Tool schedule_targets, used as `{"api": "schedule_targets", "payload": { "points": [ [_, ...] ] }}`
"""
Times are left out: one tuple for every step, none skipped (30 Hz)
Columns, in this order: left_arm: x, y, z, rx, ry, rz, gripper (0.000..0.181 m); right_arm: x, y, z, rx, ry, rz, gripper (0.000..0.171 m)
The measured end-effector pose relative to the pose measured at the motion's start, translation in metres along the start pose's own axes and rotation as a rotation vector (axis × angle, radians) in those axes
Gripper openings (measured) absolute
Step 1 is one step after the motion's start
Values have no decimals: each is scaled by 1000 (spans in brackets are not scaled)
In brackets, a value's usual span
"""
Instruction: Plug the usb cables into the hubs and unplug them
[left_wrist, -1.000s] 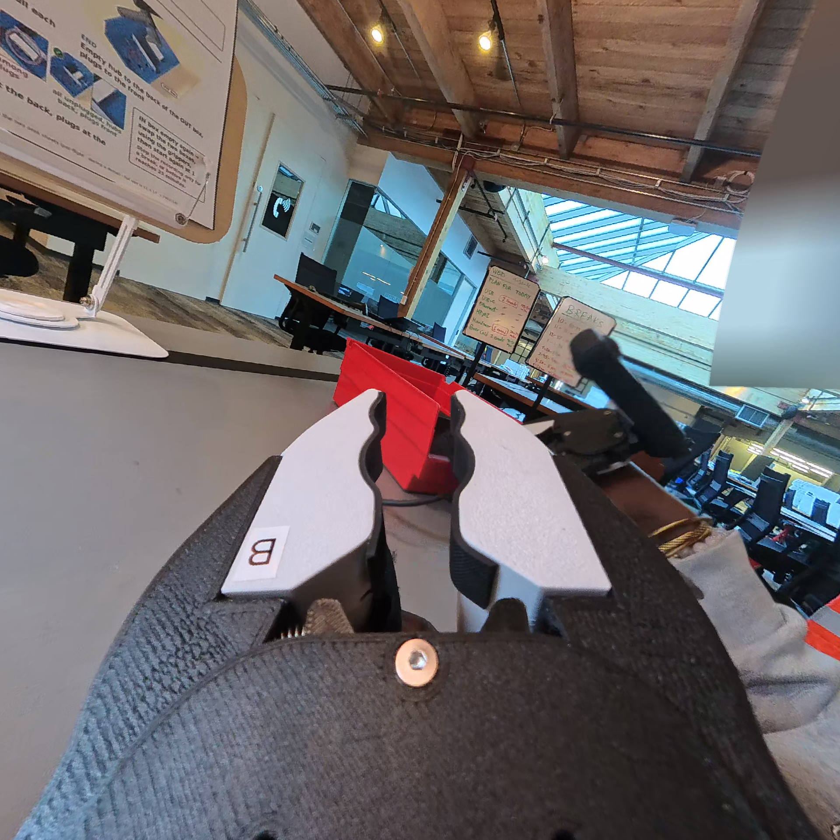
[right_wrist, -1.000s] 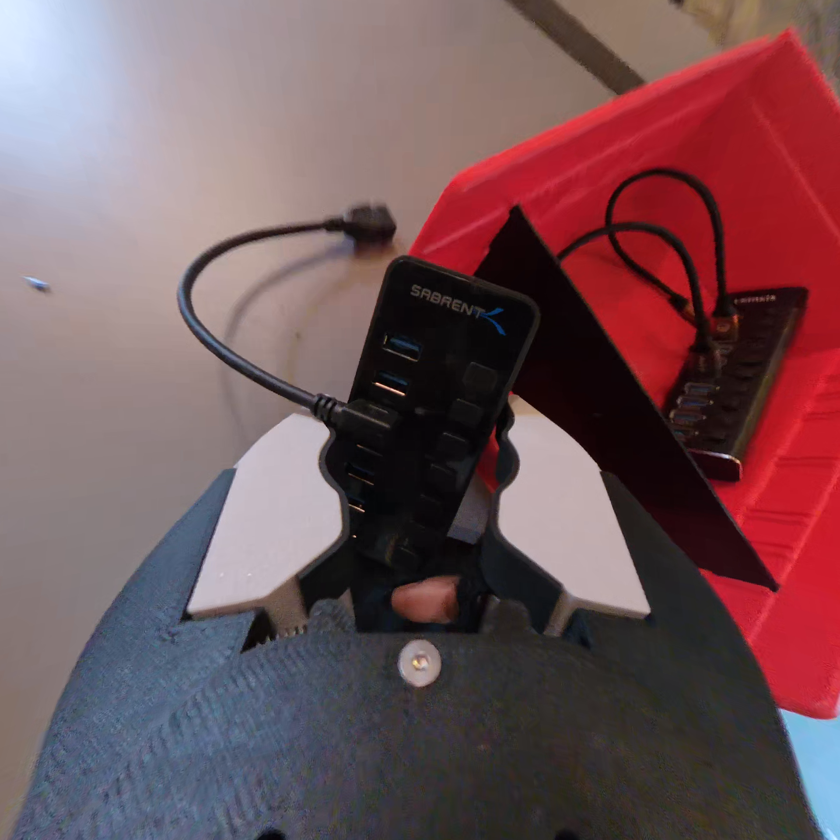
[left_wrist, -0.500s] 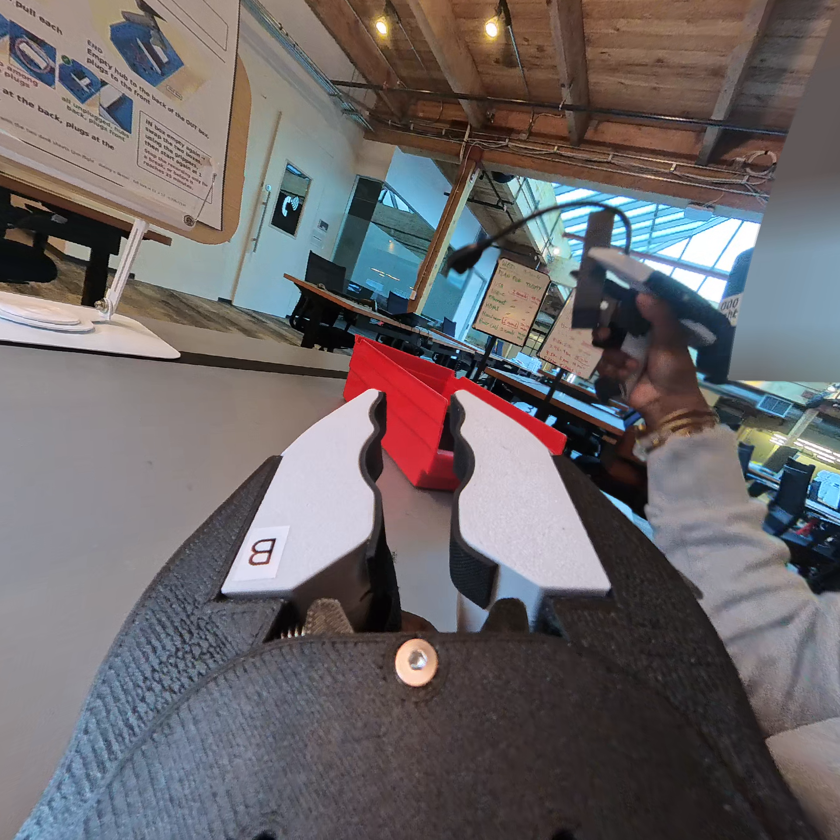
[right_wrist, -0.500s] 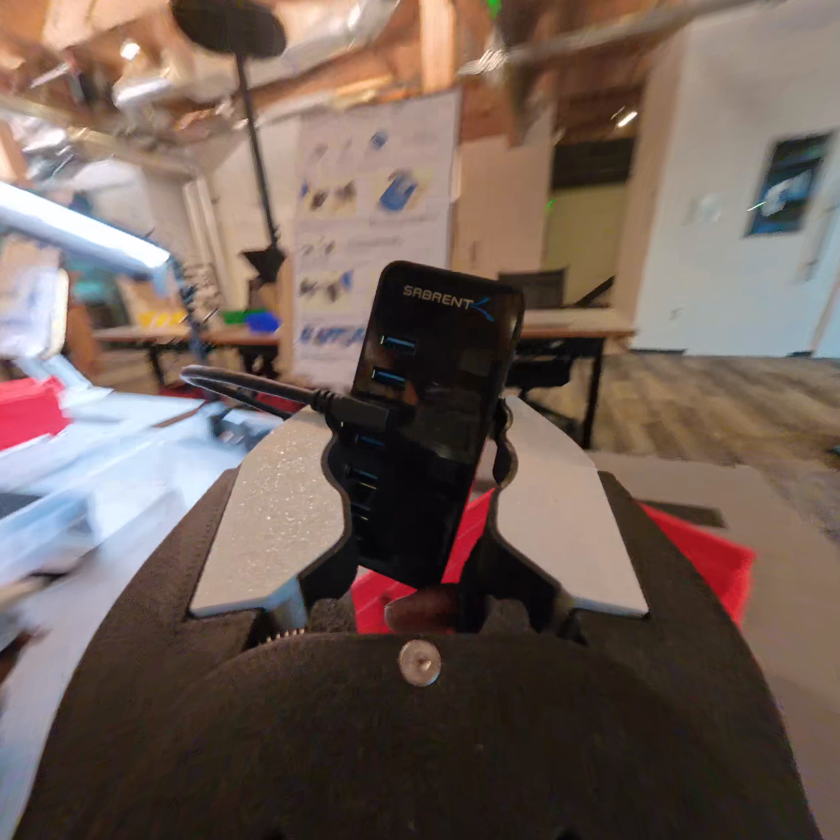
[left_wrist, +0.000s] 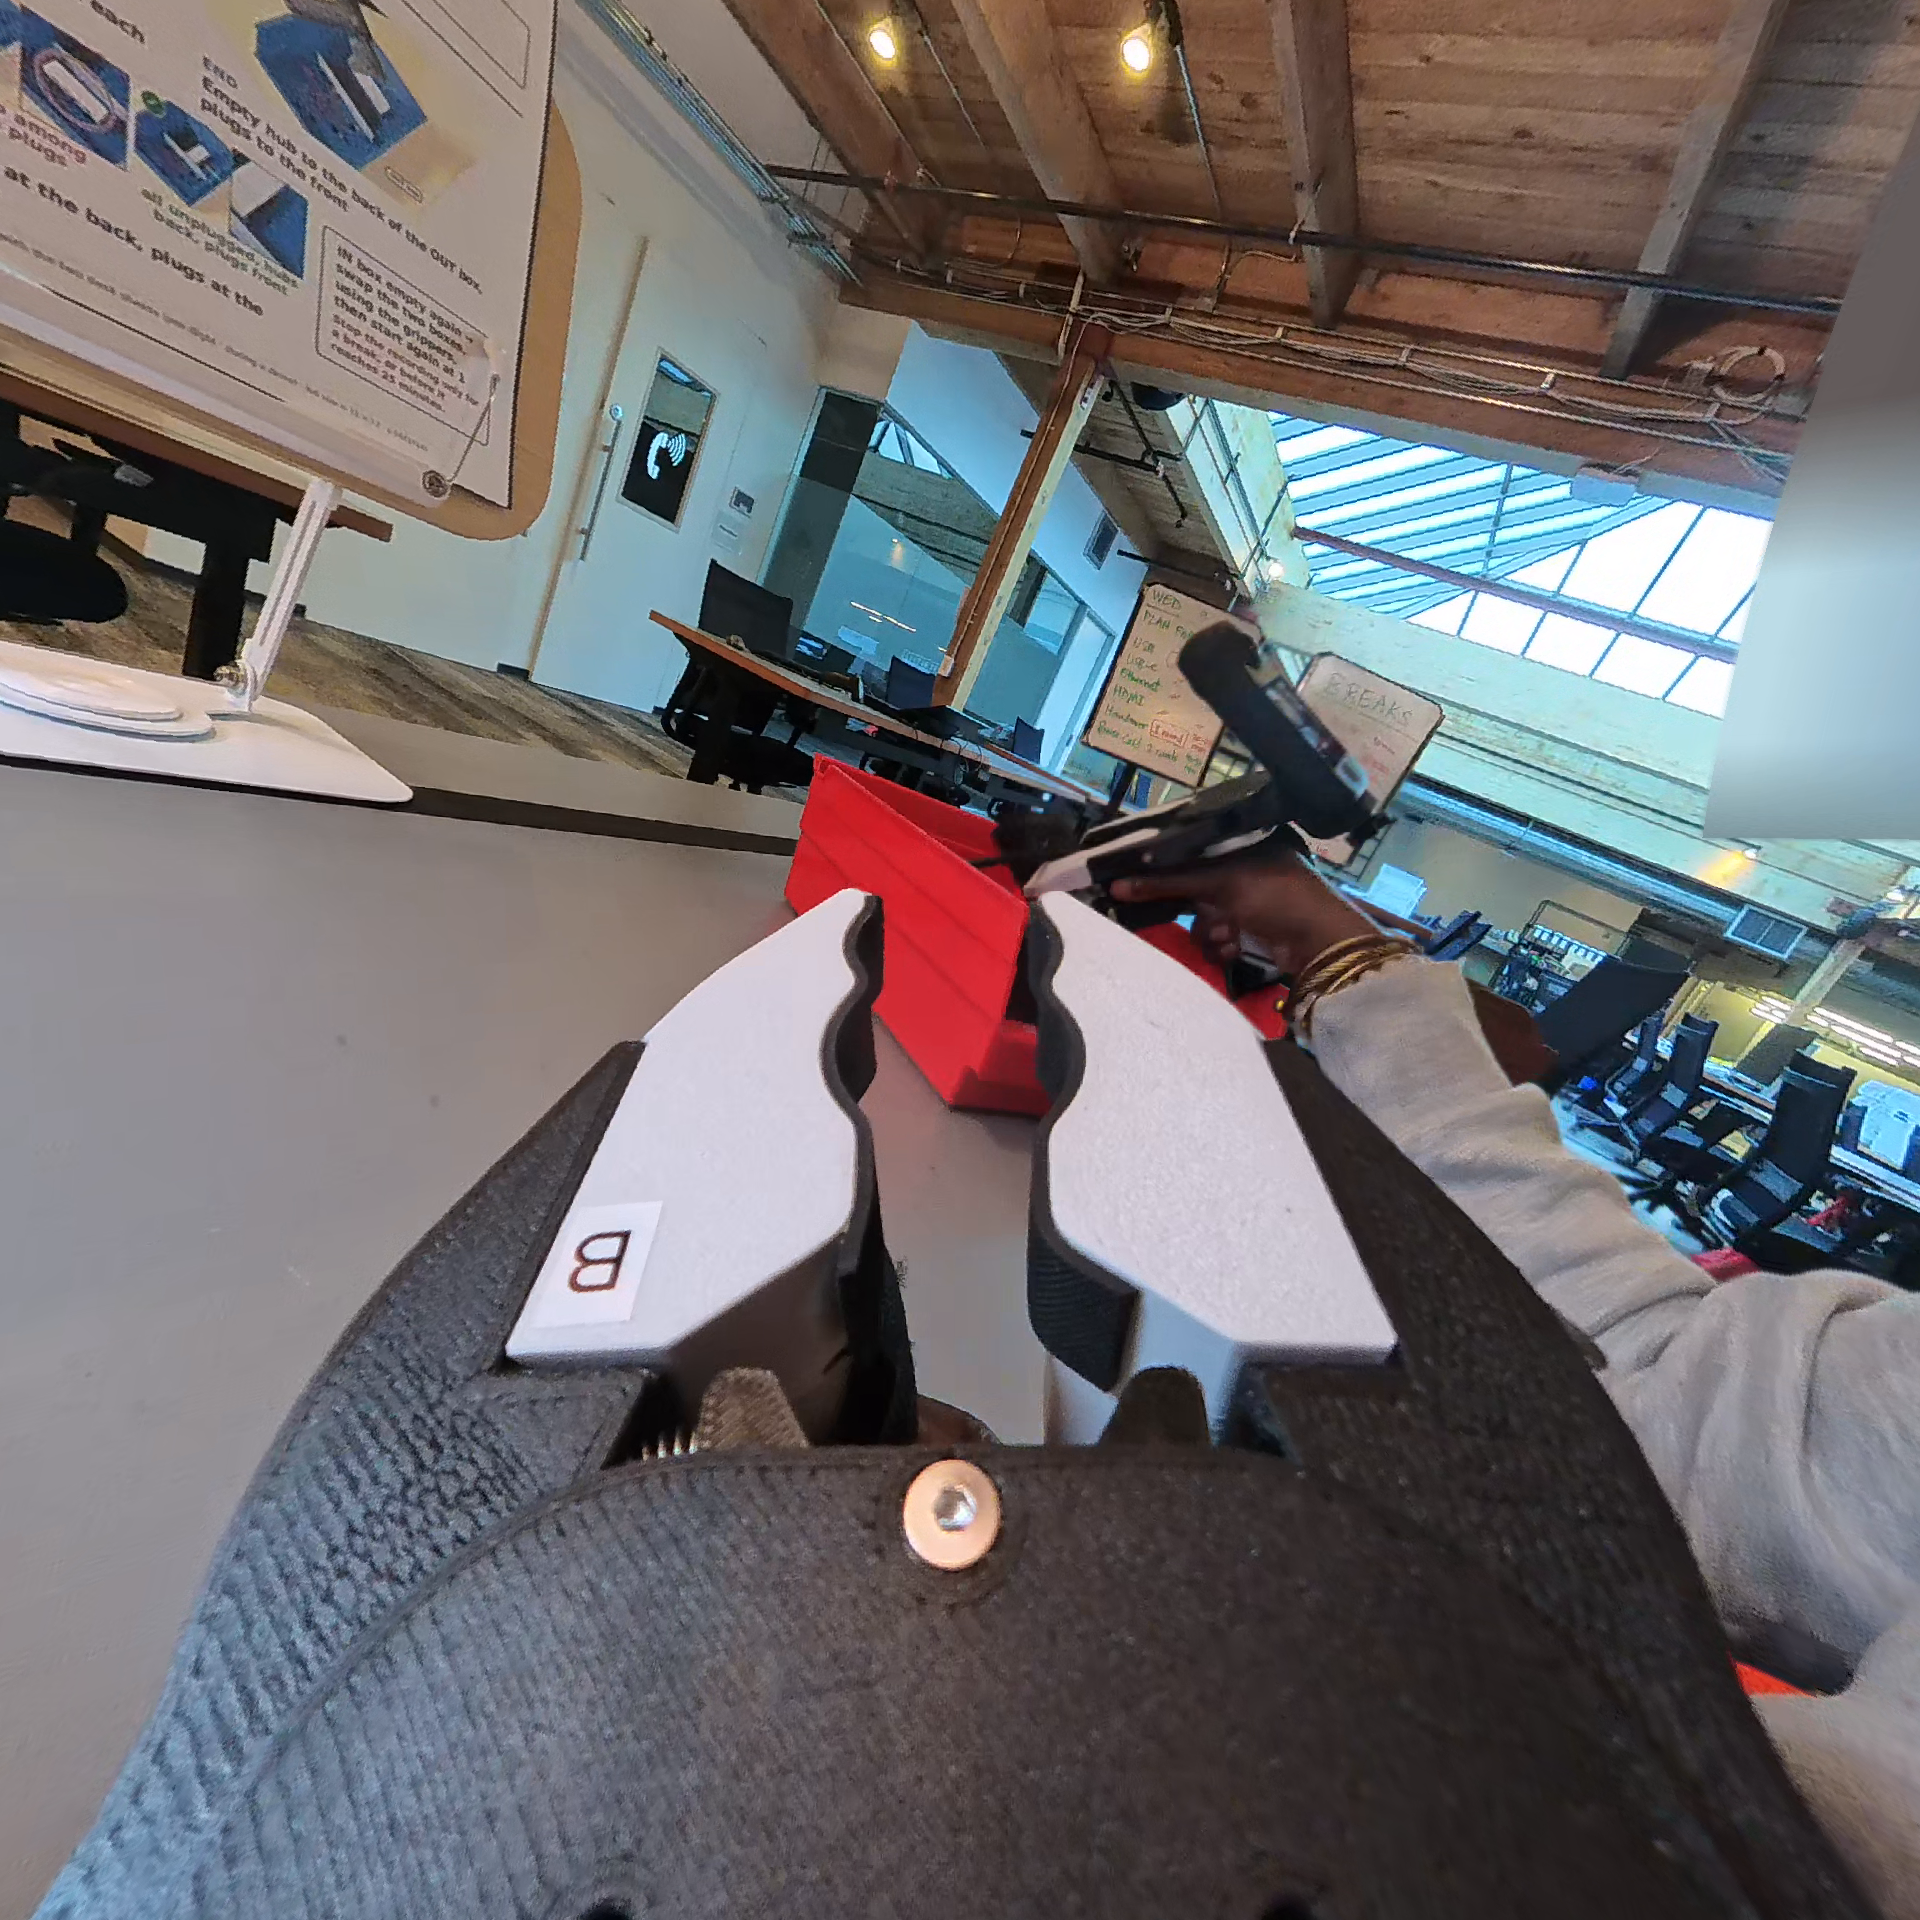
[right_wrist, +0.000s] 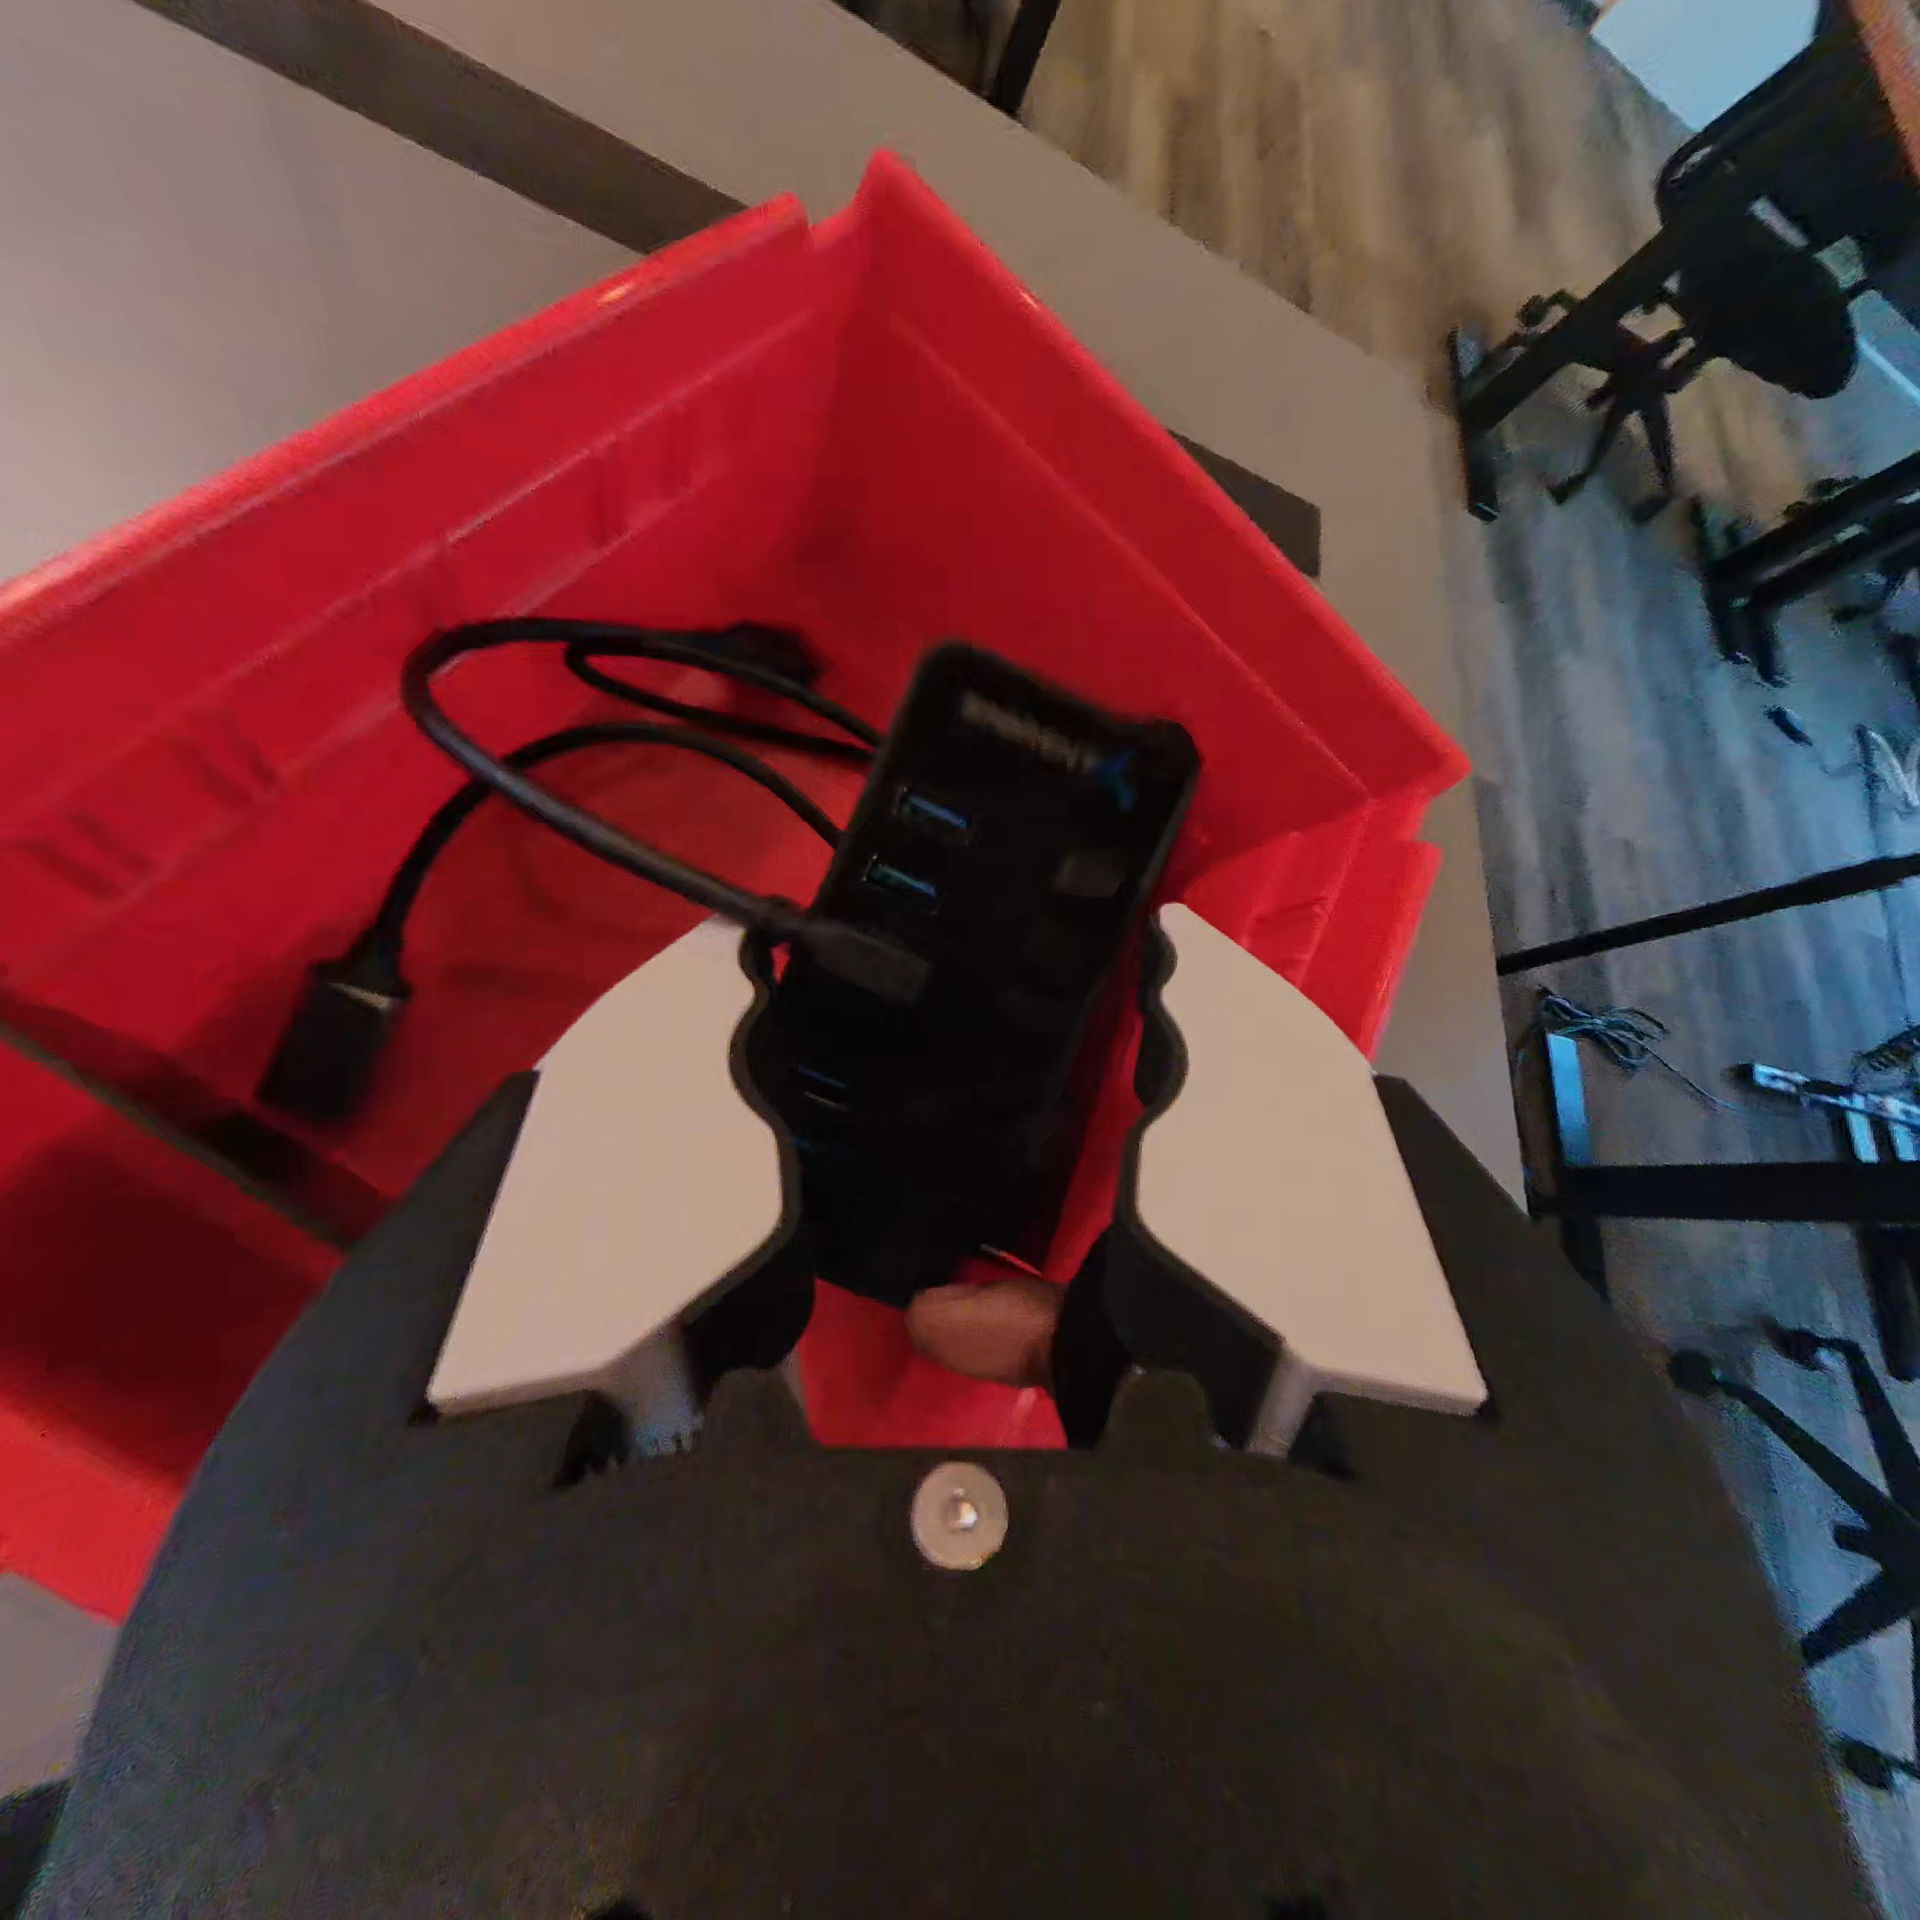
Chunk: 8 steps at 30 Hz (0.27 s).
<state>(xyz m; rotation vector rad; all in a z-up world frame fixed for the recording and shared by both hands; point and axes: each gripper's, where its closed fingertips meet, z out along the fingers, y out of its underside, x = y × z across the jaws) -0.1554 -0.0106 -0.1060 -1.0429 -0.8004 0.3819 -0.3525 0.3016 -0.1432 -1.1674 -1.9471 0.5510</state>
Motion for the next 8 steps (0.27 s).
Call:
{"api": "schedule_targets", "payload": {
  "points": [
    [0, 1, 0, -3, -1, 0, 26, -1, -3, 0, 23, 15, 9, 77],
    [0, 1, 0, -6, -1, -1, 26, -2, -12, -6, 82, 12, 41, 82],
    [0, 1, 1, -6, 0, -5, 26, -2, -25, -16, 171, 3, 94, 87],
    [0, 1, 1, -5, 4, -8, 26, -3, -42, -30, 292, -34, 155, 90],
    [1, 1, 1, -5, 5, -9, 27, -11, -62, -49, 446, -128, 221, 93],
    [1, 1, 0, -3, 5, -8, 26, -27, -85, -76, 632, -292, 293, 93],
    [1, 1, 0, -2, 5, -7, 27, -48, -105, -115, 845, -533, 354, 88],
    [1, 1, 0, -3, 5, -5, 27, -67, -117, -164, 1068, -837, 406, 78]
  ]
}}
